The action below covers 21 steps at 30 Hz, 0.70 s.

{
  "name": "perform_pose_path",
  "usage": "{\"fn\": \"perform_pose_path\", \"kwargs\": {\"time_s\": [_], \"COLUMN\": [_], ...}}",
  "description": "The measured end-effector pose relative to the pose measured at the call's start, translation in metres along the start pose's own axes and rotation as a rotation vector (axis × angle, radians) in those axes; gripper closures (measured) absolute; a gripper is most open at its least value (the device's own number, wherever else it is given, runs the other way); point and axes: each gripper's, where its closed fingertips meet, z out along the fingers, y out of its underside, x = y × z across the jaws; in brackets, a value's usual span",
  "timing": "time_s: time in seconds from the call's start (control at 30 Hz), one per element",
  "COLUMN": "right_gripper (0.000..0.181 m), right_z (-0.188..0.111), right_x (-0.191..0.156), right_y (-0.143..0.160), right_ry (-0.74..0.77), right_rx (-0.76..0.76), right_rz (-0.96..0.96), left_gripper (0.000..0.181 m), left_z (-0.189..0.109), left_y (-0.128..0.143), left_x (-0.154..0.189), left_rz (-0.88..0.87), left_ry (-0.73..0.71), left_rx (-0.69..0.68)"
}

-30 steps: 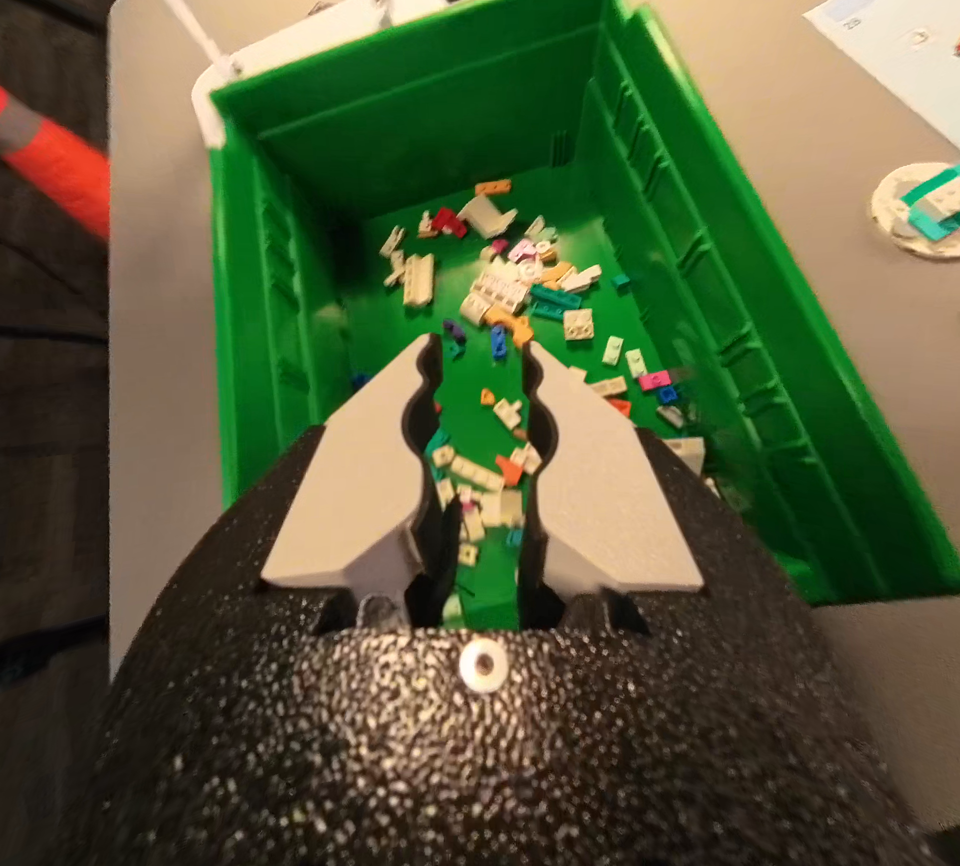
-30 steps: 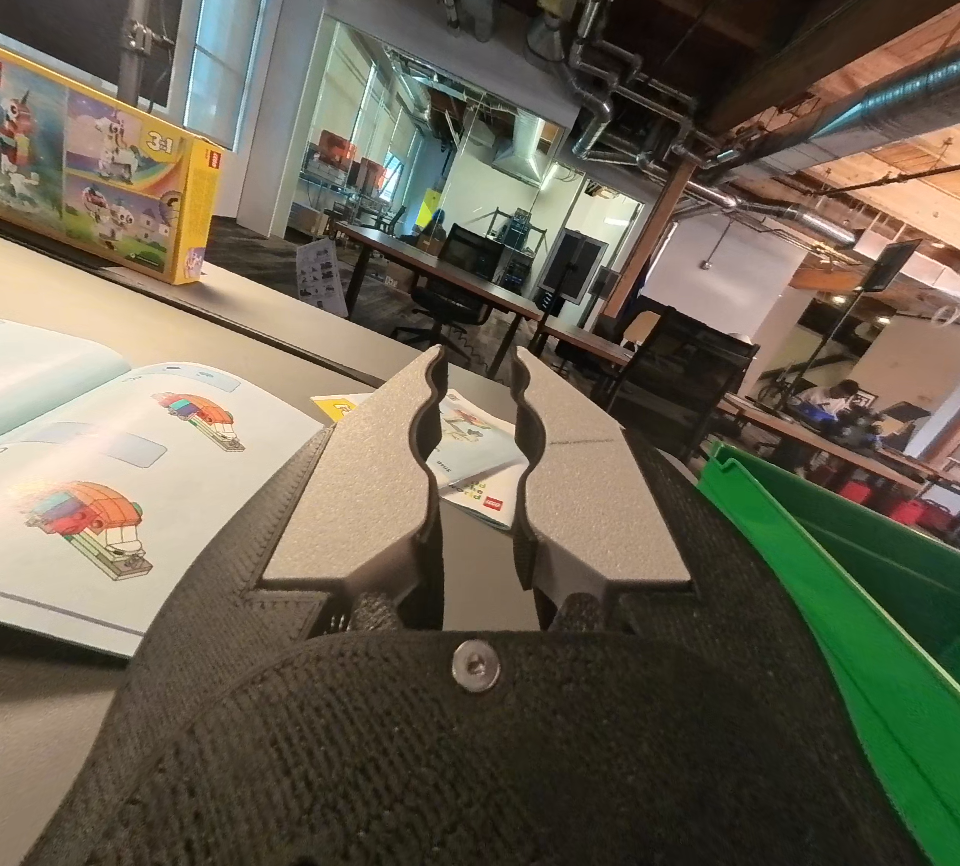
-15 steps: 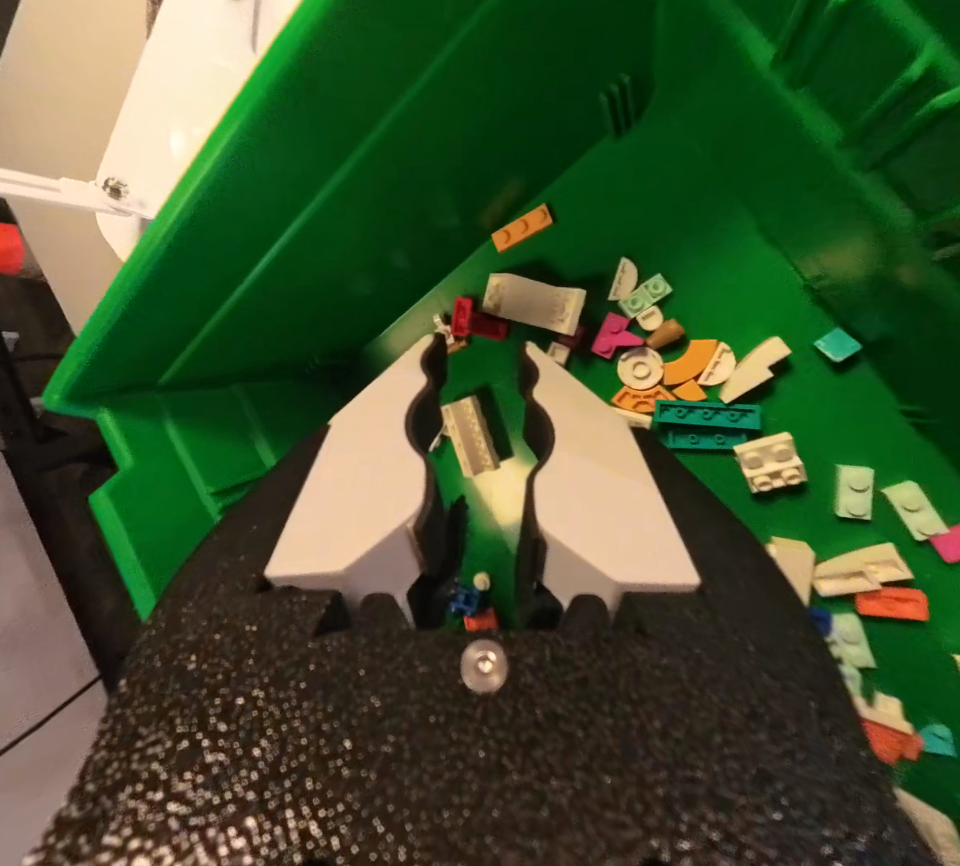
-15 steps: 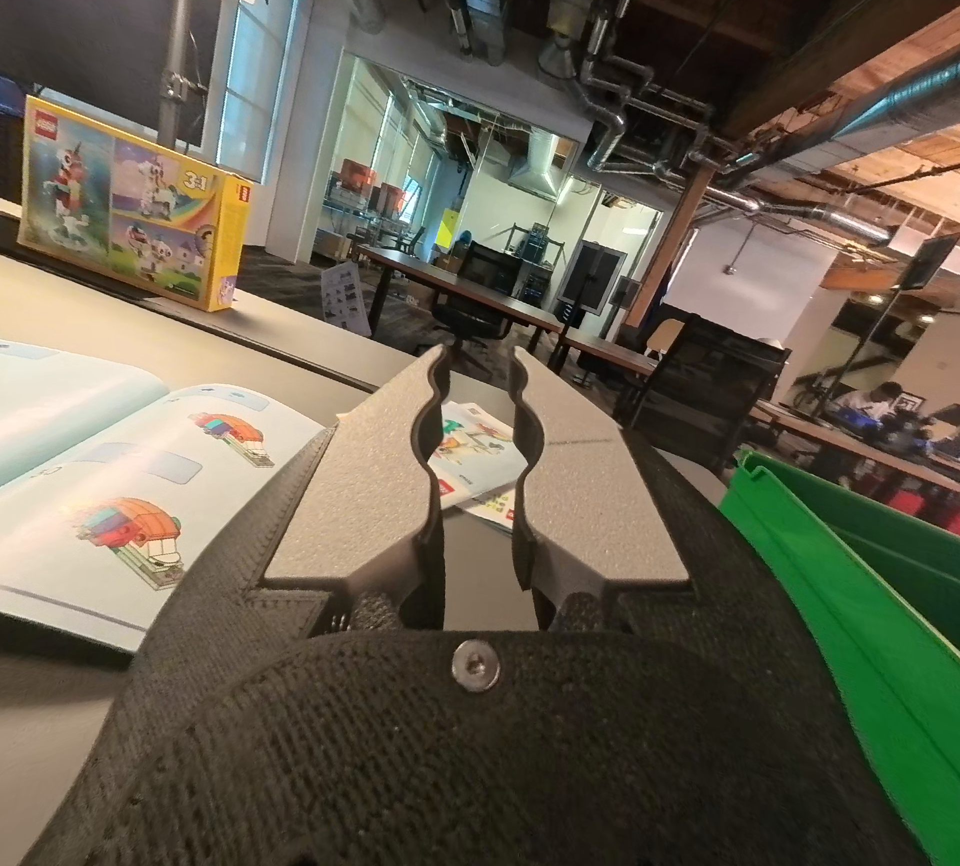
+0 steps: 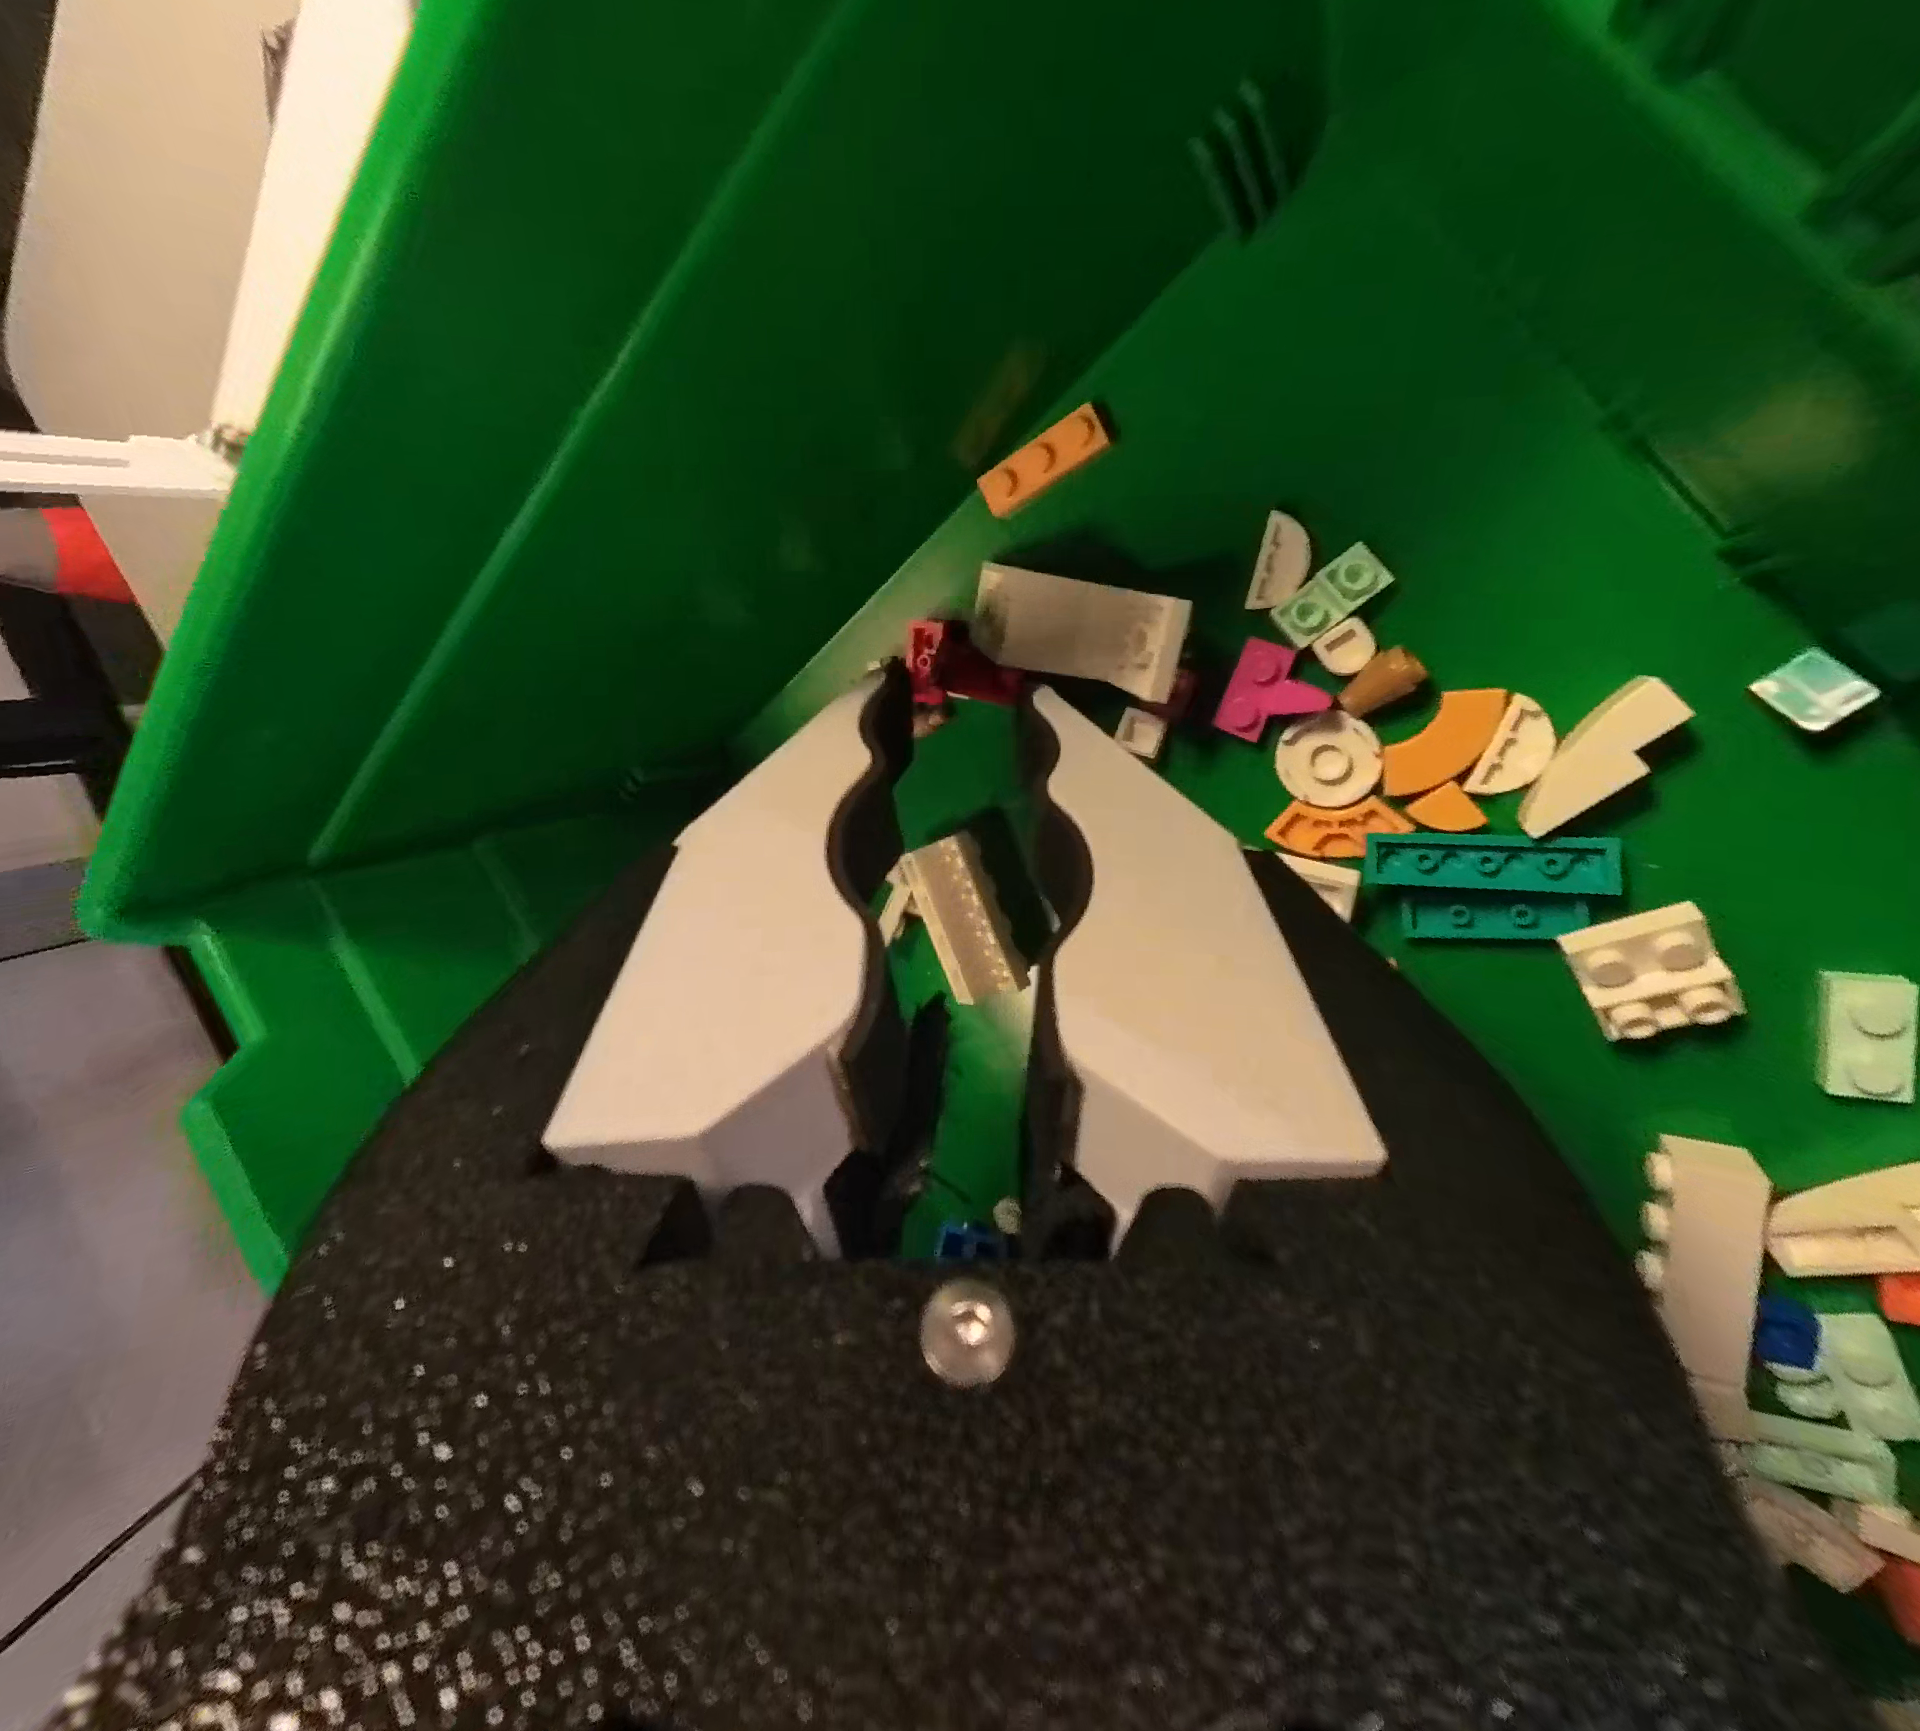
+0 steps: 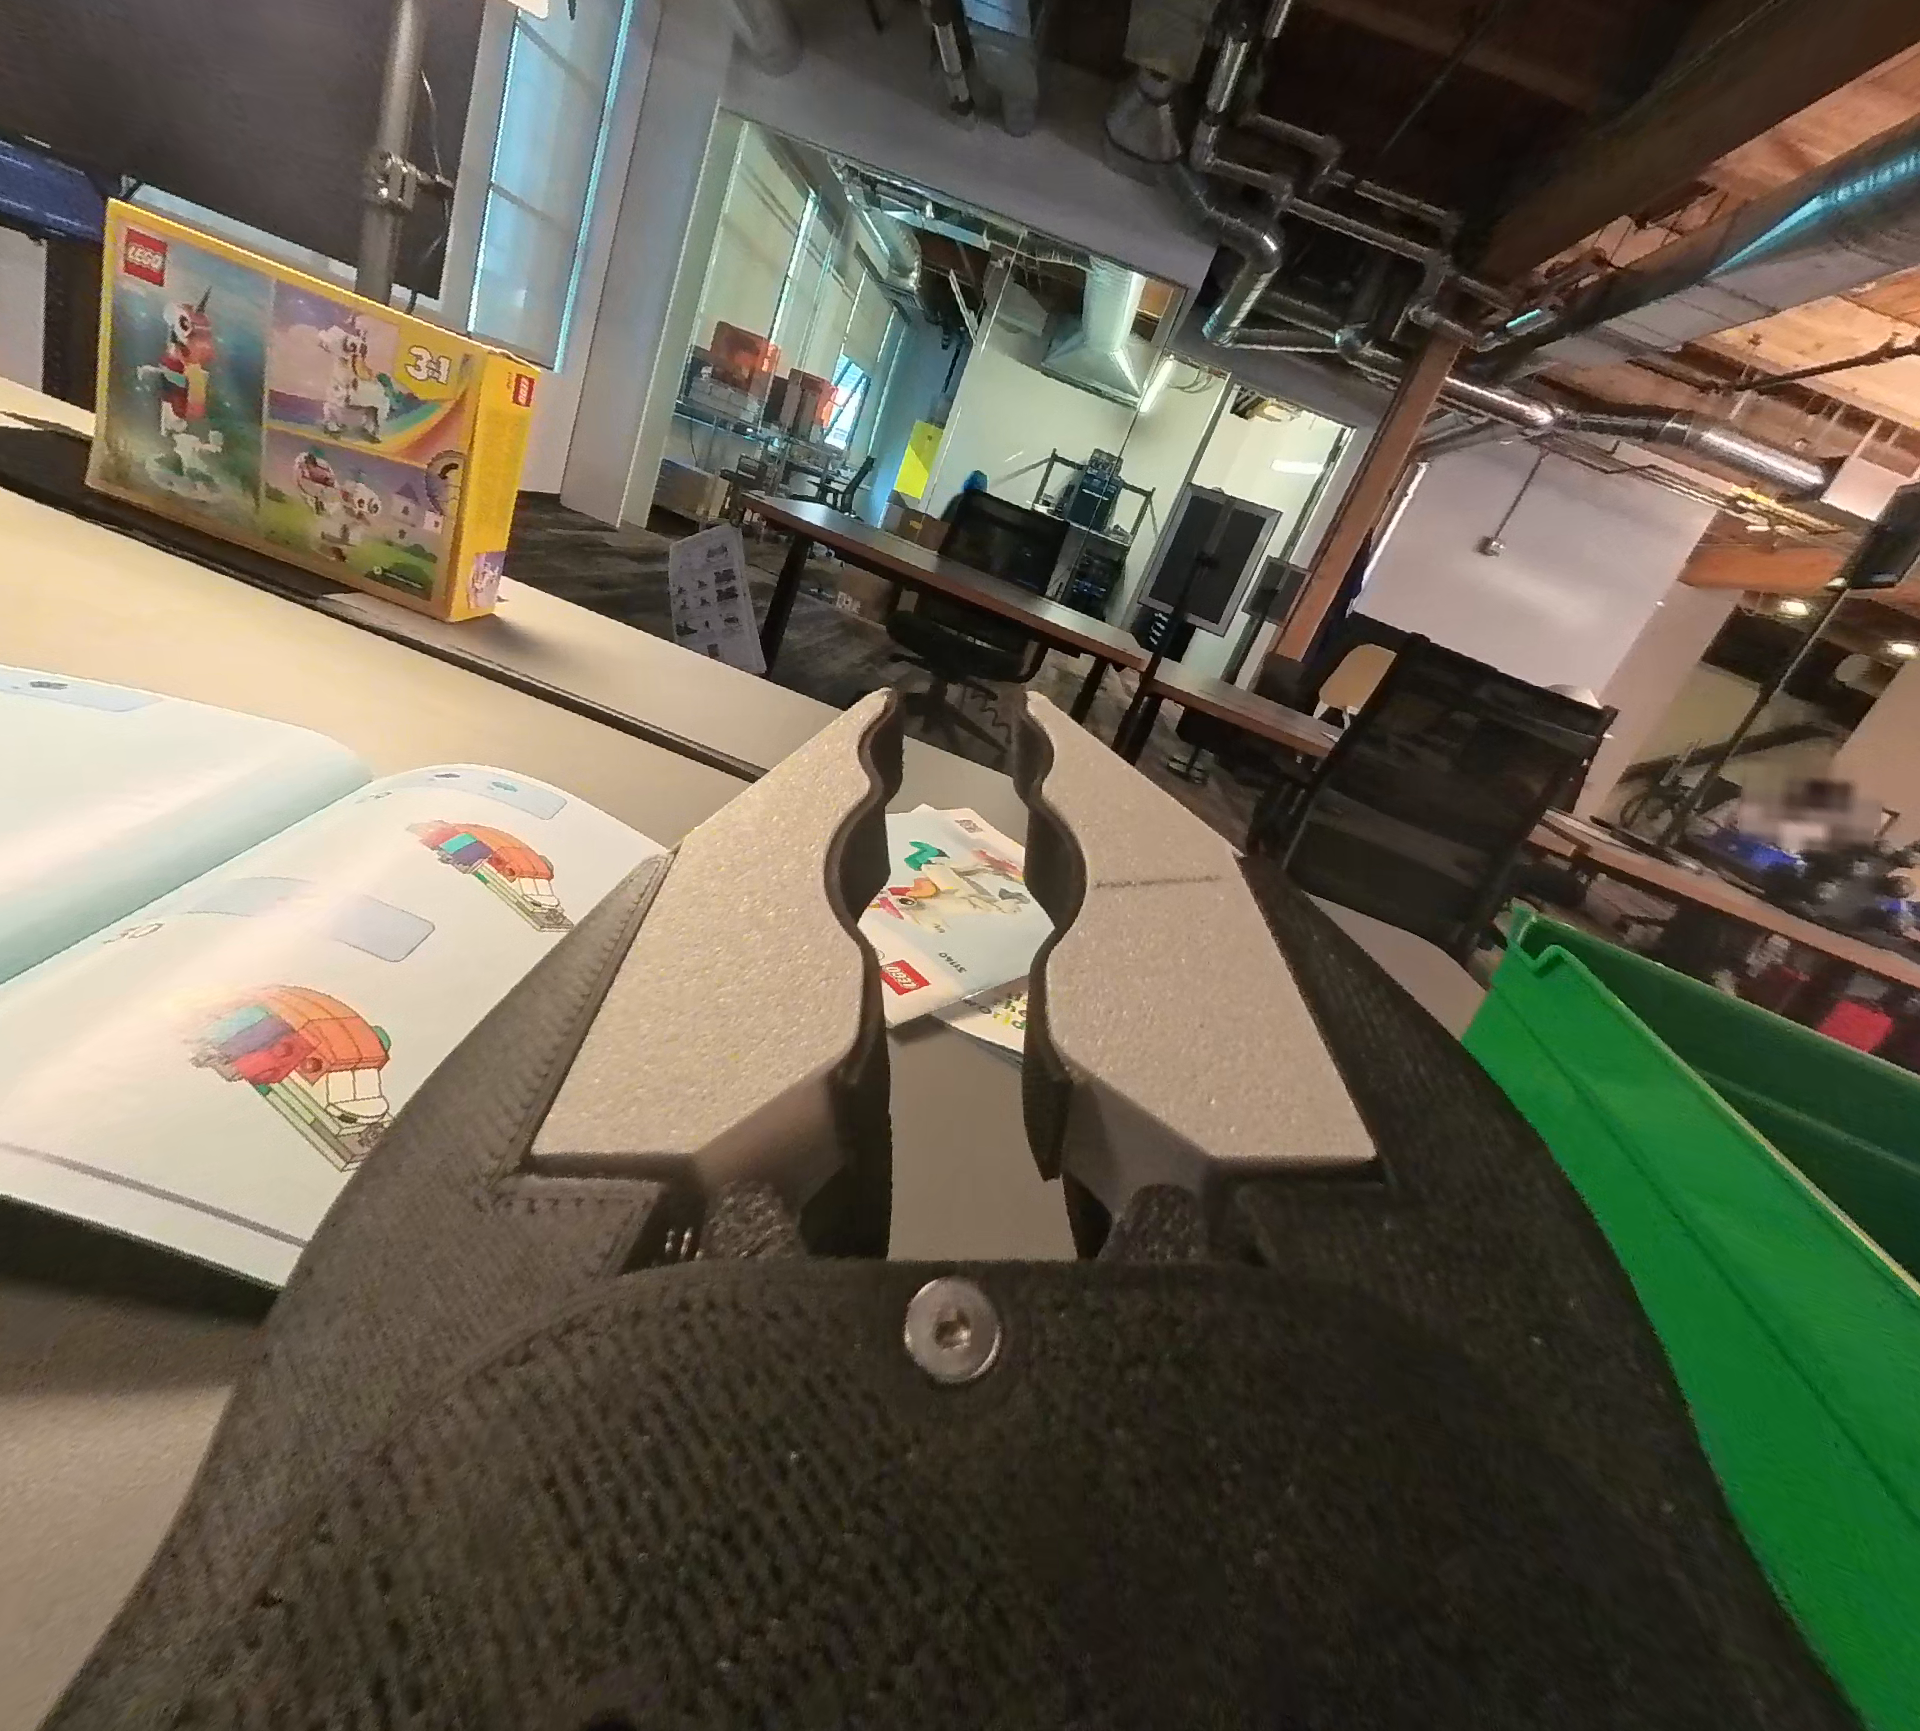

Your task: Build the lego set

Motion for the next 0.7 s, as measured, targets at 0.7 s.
{"fn": "perform_pose_path", "kwargs": {"time_s": [0.7], "right_gripper": [0.165], "right_z": [0.001], "right_x": [-0.004], "right_y": [0.003], "right_ry": [-0.012], "right_rx": [-0.016], "right_rz": [-0.014], "left_gripper": [0.180], "left_z": [-0.059], "left_y": [-0.016], "left_x": [-0.007], "left_rz": [-0.073], "left_ry": [-0.026], "left_rx": [0.331]}}
